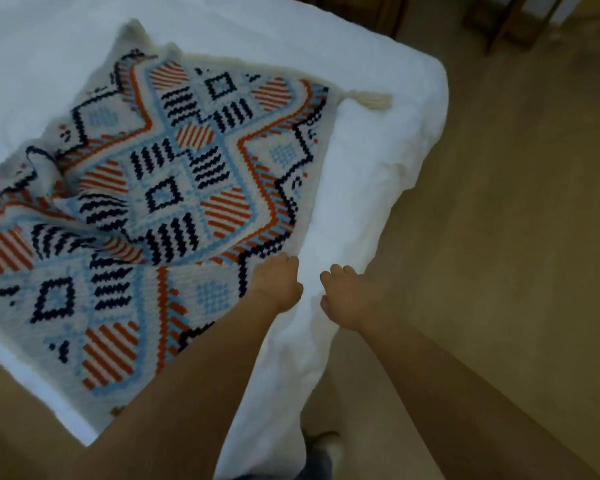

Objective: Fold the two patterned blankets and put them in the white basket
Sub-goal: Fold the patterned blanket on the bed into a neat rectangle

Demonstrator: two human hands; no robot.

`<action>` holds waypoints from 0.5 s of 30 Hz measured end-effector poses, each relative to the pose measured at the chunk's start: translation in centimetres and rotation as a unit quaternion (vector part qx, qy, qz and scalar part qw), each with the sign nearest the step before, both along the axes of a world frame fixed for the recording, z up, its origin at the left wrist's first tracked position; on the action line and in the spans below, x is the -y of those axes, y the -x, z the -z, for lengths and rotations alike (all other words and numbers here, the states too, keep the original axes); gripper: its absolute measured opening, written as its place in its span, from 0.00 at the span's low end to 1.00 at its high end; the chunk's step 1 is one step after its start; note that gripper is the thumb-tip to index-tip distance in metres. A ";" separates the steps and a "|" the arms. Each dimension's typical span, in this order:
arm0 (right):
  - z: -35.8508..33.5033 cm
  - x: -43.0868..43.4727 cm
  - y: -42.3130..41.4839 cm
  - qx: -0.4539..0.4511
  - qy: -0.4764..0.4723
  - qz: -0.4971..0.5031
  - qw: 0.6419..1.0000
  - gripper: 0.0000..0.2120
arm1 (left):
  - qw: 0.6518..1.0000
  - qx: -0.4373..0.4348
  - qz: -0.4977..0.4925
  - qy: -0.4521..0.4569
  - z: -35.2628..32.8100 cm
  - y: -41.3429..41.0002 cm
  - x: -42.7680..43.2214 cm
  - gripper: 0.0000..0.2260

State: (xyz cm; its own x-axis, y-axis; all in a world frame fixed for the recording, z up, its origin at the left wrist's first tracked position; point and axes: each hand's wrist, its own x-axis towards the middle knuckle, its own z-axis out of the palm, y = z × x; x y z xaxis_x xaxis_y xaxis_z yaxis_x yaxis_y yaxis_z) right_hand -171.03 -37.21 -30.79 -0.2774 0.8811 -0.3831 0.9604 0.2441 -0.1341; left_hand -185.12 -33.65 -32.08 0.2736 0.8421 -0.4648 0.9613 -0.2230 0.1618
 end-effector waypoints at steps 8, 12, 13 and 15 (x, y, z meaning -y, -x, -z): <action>-3.5 -10.9 -5.2 0.024 -0.030 -0.071 0.997 0.13 | 0.995 0.033 -0.085 -0.031 -3.0 -3.6 -7.7 0.19; -3.7 -18.1 -5.3 0.025 -0.027 -0.097 0.995 0.14 | 0.994 0.025 -0.105 -0.031 -2.7 -4.8 -13.4 0.18; -3.6 -20.0 -5.4 0.022 -0.029 -0.102 0.994 0.14 | 0.993 0.029 -0.109 -0.029 -2.3 -5.3 -15.1 0.18; -3.2 -23.6 -5.7 0.018 -0.025 -0.106 0.994 0.14 | 0.993 0.029 -0.112 -0.026 -1.5 -6.2 -17.9 0.18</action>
